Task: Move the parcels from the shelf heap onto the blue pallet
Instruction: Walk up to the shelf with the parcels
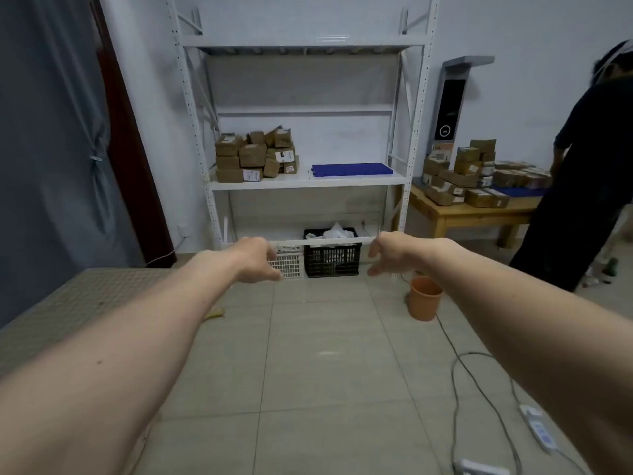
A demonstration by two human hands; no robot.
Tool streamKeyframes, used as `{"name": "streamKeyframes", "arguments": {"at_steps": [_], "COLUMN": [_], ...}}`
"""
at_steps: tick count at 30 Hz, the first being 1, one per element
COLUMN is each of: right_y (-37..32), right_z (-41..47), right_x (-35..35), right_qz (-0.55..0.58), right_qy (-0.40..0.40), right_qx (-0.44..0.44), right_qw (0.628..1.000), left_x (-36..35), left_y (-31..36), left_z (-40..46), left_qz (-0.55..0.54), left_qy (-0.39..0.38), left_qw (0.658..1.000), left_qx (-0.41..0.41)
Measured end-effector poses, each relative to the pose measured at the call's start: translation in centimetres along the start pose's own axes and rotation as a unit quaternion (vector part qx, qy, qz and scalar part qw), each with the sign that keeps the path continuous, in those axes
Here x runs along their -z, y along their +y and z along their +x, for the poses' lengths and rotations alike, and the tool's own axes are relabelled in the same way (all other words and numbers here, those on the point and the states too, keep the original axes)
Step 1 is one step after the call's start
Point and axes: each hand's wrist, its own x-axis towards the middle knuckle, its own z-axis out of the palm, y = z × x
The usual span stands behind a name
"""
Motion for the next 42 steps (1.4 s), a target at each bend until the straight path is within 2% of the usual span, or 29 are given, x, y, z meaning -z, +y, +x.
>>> {"name": "streamKeyframes", "arguments": {"at_steps": [10, 21, 24, 28, 32, 37, 42], "right_y": [2.3, 11.9, 13.9, 15.2, 16.1, 17.5, 16.8], "right_z": [8.5, 21.0, 24.5, 28.1, 31.1, 35.8, 41.7], "right_x": [-0.6, 3.9, 4.8, 3.5, 2.5, 2.6, 3.3], "right_qz": [-0.004, 0.022, 0.028, 0.028, 0.020, 0.035, 0.039], "right_qy": [0.002, -0.004, 0.010, 0.003, -0.005, 0.004, -0.015], "right_qx": [0.045, 0.037, 0.043, 0.048, 0.048, 0.021, -0.002], "right_qw": [0.999, 0.999, 0.999, 0.998, 0.999, 0.999, 0.999], "left_x": [-0.1, -0.1, -0.5, -1.8, -2.2, -2.6, -2.5], "left_y": [0.3, 7.1, 8.0, 8.1, 7.8, 7.1, 4.8], "left_z": [6.9, 21.6, 25.2, 28.8, 32.2, 37.6, 43.0], "left_qz": [0.006, -0.021, -0.014, 0.048, 0.056, 0.048, 0.051], "left_qy": [-0.019, -0.018, 0.009, 0.054, 0.055, 0.037, -0.017], "left_qw": [0.999, 0.999, 0.999, 0.995, 0.994, 0.996, 0.997], "left_qx": [0.034, 0.028, 0.039, 0.067, 0.076, 0.060, 0.052]}}
